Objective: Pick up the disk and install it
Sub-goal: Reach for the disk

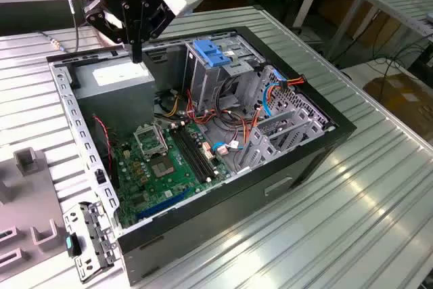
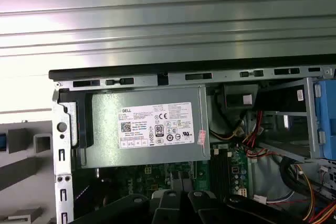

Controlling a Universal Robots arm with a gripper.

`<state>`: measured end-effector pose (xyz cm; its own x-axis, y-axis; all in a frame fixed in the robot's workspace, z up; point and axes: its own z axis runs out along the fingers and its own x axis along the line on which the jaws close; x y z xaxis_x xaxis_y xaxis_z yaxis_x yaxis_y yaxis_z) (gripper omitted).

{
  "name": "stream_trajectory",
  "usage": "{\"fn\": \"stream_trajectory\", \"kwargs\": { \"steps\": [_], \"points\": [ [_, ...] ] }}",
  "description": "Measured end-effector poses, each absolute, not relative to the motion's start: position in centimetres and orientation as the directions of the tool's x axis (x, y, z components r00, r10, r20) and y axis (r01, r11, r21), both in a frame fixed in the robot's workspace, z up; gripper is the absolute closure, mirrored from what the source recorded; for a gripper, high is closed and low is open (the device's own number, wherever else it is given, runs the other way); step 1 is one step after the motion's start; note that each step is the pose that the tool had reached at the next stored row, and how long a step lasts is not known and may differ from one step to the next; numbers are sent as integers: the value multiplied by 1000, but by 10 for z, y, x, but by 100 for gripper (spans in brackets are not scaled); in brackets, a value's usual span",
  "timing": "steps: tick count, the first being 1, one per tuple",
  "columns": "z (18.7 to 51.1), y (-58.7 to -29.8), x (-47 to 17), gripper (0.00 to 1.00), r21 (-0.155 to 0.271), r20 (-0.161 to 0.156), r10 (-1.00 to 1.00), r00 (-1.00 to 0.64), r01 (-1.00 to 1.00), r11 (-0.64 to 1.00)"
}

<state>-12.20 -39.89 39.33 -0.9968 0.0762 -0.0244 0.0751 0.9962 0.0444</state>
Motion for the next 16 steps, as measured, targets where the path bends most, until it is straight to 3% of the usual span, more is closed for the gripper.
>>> {"fn": "stream_trajectory", "kwargs": {
  "steps": [16],
  "points": [
    [393, -399, -136, 89, 44, -24, 76, -997, 75, 996]
  ]
}}
